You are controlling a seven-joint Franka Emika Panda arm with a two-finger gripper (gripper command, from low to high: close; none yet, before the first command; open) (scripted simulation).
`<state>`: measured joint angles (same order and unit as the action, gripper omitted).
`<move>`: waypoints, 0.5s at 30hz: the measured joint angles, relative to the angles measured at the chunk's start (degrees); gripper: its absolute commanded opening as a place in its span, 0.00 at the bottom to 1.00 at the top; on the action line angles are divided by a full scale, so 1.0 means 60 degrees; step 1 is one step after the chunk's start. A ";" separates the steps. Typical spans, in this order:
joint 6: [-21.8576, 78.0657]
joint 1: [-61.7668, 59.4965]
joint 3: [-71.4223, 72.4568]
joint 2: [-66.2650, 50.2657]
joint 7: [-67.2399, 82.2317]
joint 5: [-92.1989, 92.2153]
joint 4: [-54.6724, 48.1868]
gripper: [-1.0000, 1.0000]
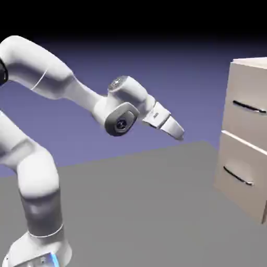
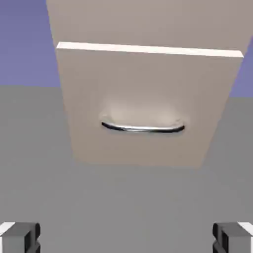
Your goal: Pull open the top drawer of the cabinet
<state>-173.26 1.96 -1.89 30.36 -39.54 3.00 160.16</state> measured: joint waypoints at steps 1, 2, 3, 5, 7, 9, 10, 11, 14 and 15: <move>0.0103 0.0176 -0.0261 -0.0317 0.0404 0.0415 -0.0116 0.50; 0.0206 0.0352 -0.0523 -0.0634 0.0808 0.0831 -0.0231 0.50; 0.0310 0.0528 -0.0784 -0.0951 0.1211 0.1246 -0.0347 0.50; 0.0516 0.0881 -0.1307 -0.1585 0.2019 0.2076 -0.0578 0.50; 0.0722 0.1233 -0.1830 -0.2219 0.2827 0.2907 -0.0809 0.50; 0.0929 0.1585 -0.2353 -0.2853 0.3634 0.3738 -0.1040 0.50; 0.1032 0.1761 -0.2614 -0.3170 0.4038 0.4153 -0.1156 0.50; 0.1135 0.1938 -0.2876 -0.3486 0.4442 0.4568 -0.1271 0.50; 0.1444 0.2431 -0.3660 -0.4438 0.5653 0.5814 -0.1618 0.50; 0.1548 0.2636 -0.3922 -0.4754 0.6057 0.6229 -0.1734 0.50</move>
<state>-163.98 17.78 -25.42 1.84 -3.19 40.38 149.76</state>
